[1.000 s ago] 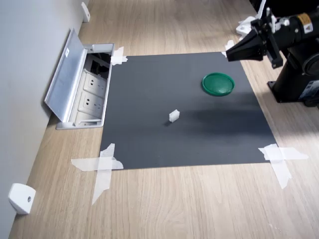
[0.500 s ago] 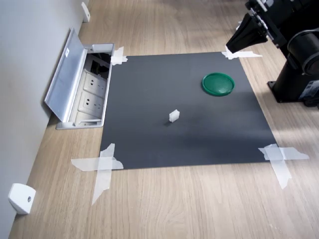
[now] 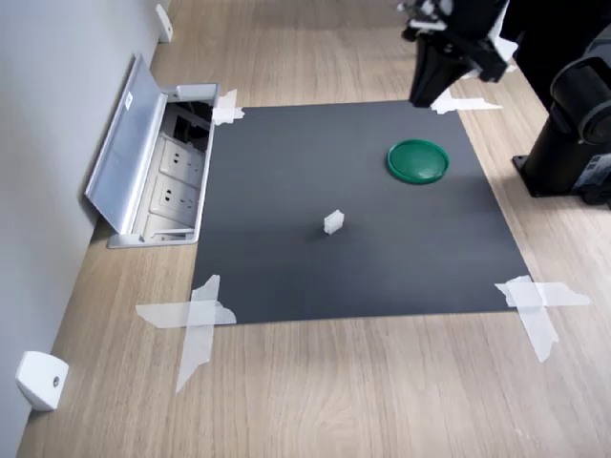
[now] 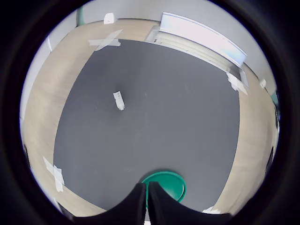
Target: Grasp a white terminal and put it on the green lid.
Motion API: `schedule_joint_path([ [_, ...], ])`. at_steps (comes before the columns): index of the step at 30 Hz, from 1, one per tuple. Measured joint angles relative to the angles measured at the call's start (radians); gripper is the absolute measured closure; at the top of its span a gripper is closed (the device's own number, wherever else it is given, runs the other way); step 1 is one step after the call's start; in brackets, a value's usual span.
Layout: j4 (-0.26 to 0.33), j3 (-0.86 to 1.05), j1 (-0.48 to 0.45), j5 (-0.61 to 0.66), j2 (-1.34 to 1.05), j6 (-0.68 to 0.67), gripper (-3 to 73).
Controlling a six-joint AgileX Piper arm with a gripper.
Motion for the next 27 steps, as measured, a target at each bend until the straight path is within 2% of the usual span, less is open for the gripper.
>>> schedule_joint_path([
  [4,0.012,-0.06,0.0,-0.003,0.111,-0.065,68.5],
  [7,0.054,-0.107,0.0,0.004,0.203,-0.109,61.9],
  [10,0.077,-0.131,0.004,0.004,0.265,-0.173,50.2],
  [16,0.018,-0.147,0.091,-0.005,0.333,-0.23,17.4],
  [19,0.018,-0.147,0.145,-0.028,0.362,-0.203,6.6],
  [22,0.019,-0.147,0.19,-0.059,0.39,-0.173,1.6],
  [27,0.005,-0.148,0.22,-0.127,0.438,-0.166,0.3],
])
